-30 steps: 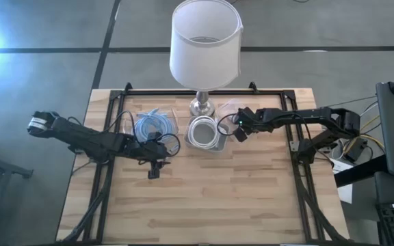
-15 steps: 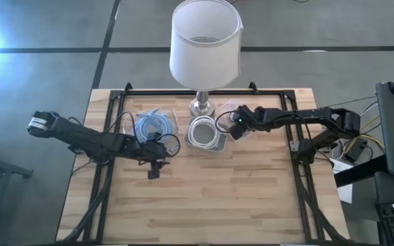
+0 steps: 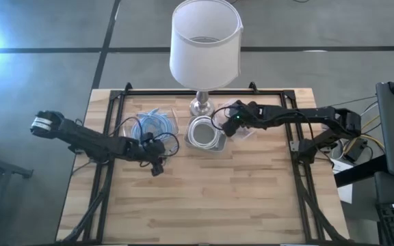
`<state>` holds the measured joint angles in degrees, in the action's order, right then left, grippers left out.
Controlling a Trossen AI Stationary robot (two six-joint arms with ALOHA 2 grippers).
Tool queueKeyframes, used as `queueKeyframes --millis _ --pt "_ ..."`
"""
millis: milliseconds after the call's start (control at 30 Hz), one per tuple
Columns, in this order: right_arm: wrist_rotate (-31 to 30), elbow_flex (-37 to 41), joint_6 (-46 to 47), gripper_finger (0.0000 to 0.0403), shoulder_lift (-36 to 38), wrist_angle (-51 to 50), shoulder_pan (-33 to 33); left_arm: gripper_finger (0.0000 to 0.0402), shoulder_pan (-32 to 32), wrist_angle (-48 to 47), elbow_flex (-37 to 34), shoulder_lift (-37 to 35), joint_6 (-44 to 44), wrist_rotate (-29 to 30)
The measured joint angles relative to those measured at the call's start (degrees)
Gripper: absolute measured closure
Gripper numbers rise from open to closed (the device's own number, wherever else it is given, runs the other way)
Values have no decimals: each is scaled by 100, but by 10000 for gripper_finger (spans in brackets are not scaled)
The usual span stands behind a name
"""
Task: Pick & Place USB Port
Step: Put the blue USB cable into the right transparent bin
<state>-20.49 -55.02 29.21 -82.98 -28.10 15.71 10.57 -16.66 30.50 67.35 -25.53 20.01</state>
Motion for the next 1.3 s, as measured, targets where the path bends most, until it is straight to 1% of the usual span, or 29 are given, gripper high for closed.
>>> queueKeyframes --millis 233,400,467,633,733,867,1000,1167,1300 --pt "-2 -179 -318 251 -32 57 -222 239 -5 123 -66 358 -606 117" --pt "-4 -162 -334 256 -77 63 -243 239 -2 271 0 525 -1285 472" --pt "-2 -129 -332 258 -81 47 -243 239 -2 246 46 535 -1323 498" --pt "-4 -78 -332 257 -81 48 -243 239 -1 146 323 515 -1248 310" --pt "-4 -71 -332 254 -81 52 -243 240 50 -260 627 527 -1154 226" --pt "-7 -68 -332 253 -81 54 -243 251 185 -929 966 609 -1120 344" --pt "-9 -59 -332 258 -81 56 -243 268 346 -1160 1131 737 -1210 446" --pt "-15 -21 -332 263 -81 54 -243 277 545 -1164 1295 1119 -1349 377" --pt "-13 12 -331 261 -81 49 -243 272 656 -1256 1582 1620 -1569 59"
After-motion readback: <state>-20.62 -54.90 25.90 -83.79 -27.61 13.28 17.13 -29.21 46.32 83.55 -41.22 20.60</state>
